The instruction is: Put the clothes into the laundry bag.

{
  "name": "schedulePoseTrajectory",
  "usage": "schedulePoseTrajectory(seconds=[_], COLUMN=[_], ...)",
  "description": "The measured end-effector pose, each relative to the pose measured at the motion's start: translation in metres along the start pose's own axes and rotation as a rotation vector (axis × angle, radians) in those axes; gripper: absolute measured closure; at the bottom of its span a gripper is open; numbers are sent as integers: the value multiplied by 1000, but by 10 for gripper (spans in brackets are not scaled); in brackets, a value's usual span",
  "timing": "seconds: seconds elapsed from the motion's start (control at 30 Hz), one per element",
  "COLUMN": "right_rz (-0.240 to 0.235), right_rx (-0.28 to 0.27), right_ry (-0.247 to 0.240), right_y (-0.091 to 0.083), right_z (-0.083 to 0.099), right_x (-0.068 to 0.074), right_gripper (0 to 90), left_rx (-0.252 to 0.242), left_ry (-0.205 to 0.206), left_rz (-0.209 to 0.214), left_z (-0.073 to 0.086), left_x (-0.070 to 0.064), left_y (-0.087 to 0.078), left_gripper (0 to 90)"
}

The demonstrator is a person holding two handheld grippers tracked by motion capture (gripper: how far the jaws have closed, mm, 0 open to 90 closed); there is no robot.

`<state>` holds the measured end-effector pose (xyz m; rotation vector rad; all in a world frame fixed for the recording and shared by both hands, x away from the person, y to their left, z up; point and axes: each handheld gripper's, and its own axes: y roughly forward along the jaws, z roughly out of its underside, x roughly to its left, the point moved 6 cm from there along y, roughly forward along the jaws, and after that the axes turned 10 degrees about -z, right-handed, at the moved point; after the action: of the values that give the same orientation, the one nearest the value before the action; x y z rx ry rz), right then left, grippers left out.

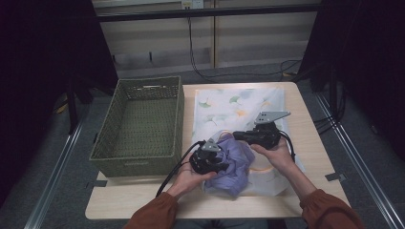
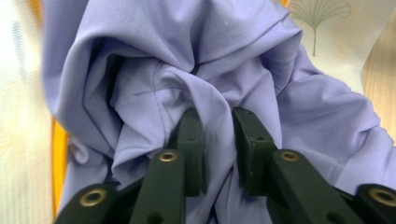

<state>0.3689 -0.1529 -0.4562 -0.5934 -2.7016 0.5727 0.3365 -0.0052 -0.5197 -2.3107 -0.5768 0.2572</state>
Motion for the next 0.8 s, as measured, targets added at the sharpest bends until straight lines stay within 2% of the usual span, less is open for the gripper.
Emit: schedulePoseTrajectory(seconds=[0.07,0.17,0.2,0.23,0.27,0.3,0.33,0.4,0.43,0.5,0.57,0.7,0.8], right_rz=[-9,-15,-20,-20,-21,-26,-25,-30,-31,-36,-39,-36,-37], right_rx=[1,3,-3,-4,-5,-9,-9,-15,-14,-15,-15,-18,-23], right_ry=[-3,-5,-2,-3,-7,-6,-10,-12,-12,-17,-20,-17,-19], right_y=[1,1,1,0,-1,-1,-2,-3,-3,-3,-4,-6,-8], right_z=[0,0,0,-1,-1,-1,-2,-2,-3,-3,-4,-4,-4], right_x=[2,4,5,6,7,8,8,10,11,12,13,13,15], right_gripper=[900,900,900,900,900,900,900,900,900,900,900,900,900], left_rx=[-3,4,-7,-16,-6,-31,-20,-31,-30,-72,-105,-97,-102], left_ry=[-4,5,-3,-13,-6,-22,-23,-30,-20,-55,-70,-44,-62], left_rz=[3,-14,-16,-12,-20,-13,-19,-19,-26,-24,-35,-56,-70], left_z=[-1,-5,-7,-9,-10,-13,-14,-17,-19,-27,-36,-46,-46], left_x=[0,1,1,1,2,2,2,3,5,7,10,12,15], left_y=[2,2,2,2,1,2,2,3,2,0,-3,0,5], left_gripper=[796,844,850,853,855,857,857,858,859,859,860,860,860])
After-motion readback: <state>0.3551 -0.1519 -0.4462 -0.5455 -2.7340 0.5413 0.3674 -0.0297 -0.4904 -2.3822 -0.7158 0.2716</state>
